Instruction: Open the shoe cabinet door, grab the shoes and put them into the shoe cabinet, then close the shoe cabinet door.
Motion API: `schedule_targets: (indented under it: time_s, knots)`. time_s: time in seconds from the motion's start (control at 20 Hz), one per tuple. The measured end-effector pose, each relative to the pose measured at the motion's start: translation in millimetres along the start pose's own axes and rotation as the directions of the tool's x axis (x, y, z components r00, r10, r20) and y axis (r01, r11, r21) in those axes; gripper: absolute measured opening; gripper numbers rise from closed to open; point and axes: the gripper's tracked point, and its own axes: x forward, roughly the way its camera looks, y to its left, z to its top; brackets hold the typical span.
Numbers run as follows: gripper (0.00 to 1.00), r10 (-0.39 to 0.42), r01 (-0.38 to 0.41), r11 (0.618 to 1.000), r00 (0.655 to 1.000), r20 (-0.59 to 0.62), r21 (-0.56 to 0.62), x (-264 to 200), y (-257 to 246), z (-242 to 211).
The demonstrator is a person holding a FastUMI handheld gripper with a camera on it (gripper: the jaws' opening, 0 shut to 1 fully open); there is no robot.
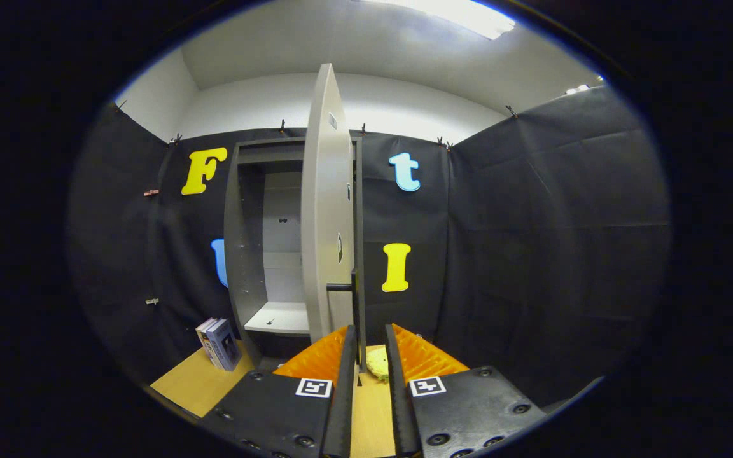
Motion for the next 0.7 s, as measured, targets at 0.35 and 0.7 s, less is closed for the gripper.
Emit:
schedule_targets:
  time_s: [0.35, 0.7]
  knots:
    - [0.30, 0.057, -0.057, 0.998, 0.997, -0.050, 0.007, -6, 20, -13]
    - [0.30, 0.118, -0.118, 0.993, 0.989, -0.089, 0.007, 11, 78, -40]
